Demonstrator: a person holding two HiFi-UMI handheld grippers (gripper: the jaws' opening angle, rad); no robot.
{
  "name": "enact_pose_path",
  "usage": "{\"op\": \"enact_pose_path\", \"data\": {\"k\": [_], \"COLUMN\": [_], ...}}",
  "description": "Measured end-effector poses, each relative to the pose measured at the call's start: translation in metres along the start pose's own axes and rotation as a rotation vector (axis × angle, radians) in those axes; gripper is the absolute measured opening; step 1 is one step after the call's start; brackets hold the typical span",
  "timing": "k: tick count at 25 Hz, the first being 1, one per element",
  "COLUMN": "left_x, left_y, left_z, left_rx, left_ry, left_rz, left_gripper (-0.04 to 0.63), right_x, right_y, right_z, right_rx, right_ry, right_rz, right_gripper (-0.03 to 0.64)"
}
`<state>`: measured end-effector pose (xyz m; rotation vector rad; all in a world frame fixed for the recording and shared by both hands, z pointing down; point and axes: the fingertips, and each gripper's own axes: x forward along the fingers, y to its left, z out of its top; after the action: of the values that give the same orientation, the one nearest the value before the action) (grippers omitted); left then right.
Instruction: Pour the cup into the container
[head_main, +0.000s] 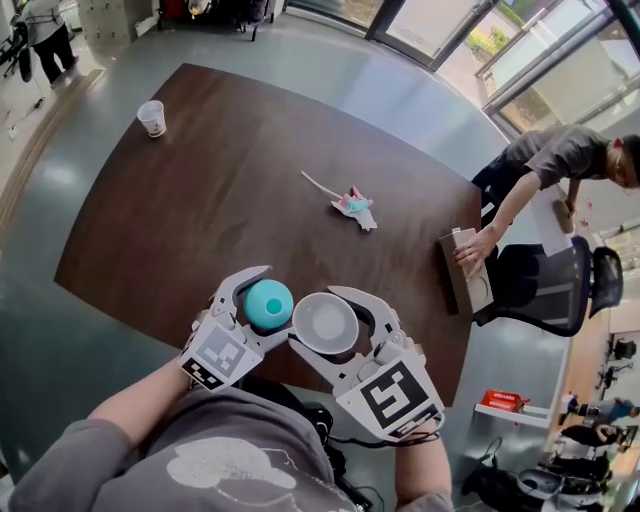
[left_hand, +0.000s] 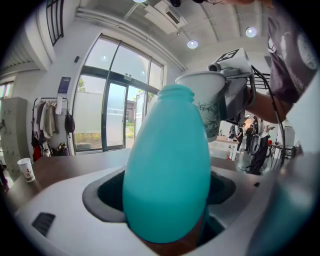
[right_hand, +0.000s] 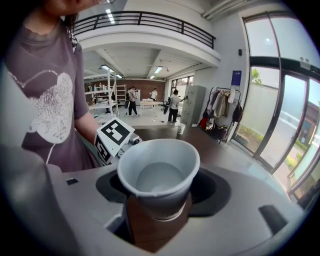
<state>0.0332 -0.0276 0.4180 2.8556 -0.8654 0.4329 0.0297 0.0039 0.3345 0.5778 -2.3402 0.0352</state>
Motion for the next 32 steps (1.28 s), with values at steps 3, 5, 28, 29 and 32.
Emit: {"op": "enact_pose_path", "data": {"k": [3, 5, 28, 29, 32], "left_x": [0.001, 0.003, 0.017, 0.019, 0.022], "left_y": [-0.002, -0.004, -0.008, -0.008, -0.009], "left_z": [-0.002, -0.006, -0.017, -0.017, -0.017], "left_rx": [-0.003, -0.002, -0.009, -0.010, -0.024], "left_ry": [0.010, 0.022, 0.067, 0.069, 0.071], "left_rz": [0.000, -0.005, -0.015, -0.016, -0.020], "left_gripper": [0.431, 0.431, 0.431, 0.431, 0.431], "right_x": [0.002, 0.003, 0.012, 0.012, 0.013], "right_y": [0.002, 0.001, -0.014, -0.015, -0.017], "right_z": [-0.002, -0.004, -0.021, -0.022, -0.025], "right_rx": [-0.019, -0.024, -0.118, -0.120, -0.125], "right_ry": [0.037, 0.060, 0.279, 0.285, 0.306], "right_rz": [0.006, 0.006, -0.018, -0.020, -0.022], "right_gripper": [0.293, 0.293, 0.290, 0.290, 0.290]}}
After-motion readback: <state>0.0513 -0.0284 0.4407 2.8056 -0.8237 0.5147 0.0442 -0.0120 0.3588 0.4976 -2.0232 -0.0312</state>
